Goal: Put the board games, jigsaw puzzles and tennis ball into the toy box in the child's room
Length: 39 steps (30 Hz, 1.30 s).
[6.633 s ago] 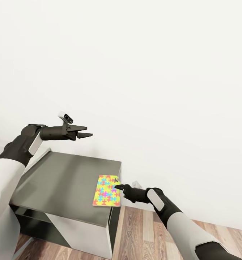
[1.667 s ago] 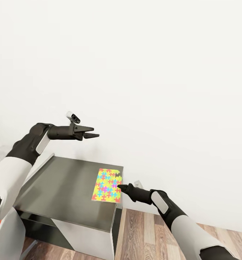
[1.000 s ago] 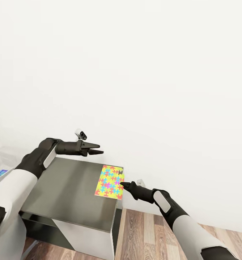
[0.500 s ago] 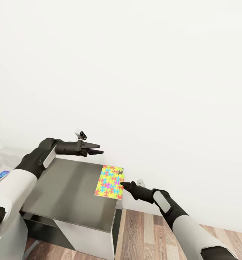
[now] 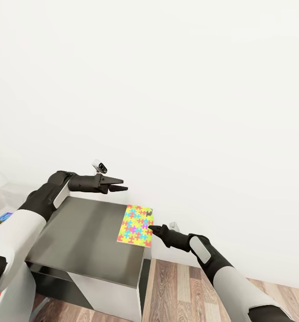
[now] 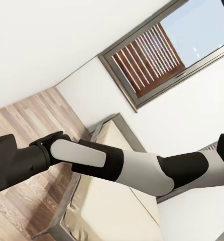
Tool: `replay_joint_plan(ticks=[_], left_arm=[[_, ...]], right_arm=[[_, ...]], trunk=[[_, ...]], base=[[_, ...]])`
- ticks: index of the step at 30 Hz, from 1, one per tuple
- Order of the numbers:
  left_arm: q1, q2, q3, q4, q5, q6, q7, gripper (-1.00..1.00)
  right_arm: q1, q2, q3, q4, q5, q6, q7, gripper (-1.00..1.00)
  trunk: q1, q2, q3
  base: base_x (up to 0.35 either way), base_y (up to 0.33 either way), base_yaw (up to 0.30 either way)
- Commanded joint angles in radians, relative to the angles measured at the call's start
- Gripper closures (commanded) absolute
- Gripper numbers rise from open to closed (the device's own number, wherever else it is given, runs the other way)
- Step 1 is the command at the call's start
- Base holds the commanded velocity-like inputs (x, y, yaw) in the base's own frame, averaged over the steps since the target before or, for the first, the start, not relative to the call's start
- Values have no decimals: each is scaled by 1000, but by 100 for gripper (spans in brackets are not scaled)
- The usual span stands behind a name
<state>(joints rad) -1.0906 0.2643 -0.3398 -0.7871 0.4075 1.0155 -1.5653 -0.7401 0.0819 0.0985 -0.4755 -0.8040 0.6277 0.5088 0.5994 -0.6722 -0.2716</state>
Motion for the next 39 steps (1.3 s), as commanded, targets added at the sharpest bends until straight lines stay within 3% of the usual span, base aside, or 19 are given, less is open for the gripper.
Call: replay_joint_plan(ticks=[1, 13, 29, 39], left_arm=[[-1, 1, -3, 0, 1, 9, -5, -100], [0, 1, -3, 0, 1, 8, -5, -100], [0, 0, -8, 0, -1, 6, -5, -100], [0, 0, -8, 0, -1, 6, -5, -100]], right_arm=[[-1, 0, 1, 0, -4, 4, 1, 100], [-1, -1, 1, 0, -3, 0, 2, 100], [-1, -1, 1, -2, -3, 0, 2, 100], [-1, -1, 1, -2, -3, 0, 3, 100]], trunk=[[-4, 6, 2], [-50, 90, 40], [-111, 202, 99], [-149, 272, 131]], base=[[0, 0, 0], [0, 0, 14], [0, 0, 252], [0, 0, 46]])
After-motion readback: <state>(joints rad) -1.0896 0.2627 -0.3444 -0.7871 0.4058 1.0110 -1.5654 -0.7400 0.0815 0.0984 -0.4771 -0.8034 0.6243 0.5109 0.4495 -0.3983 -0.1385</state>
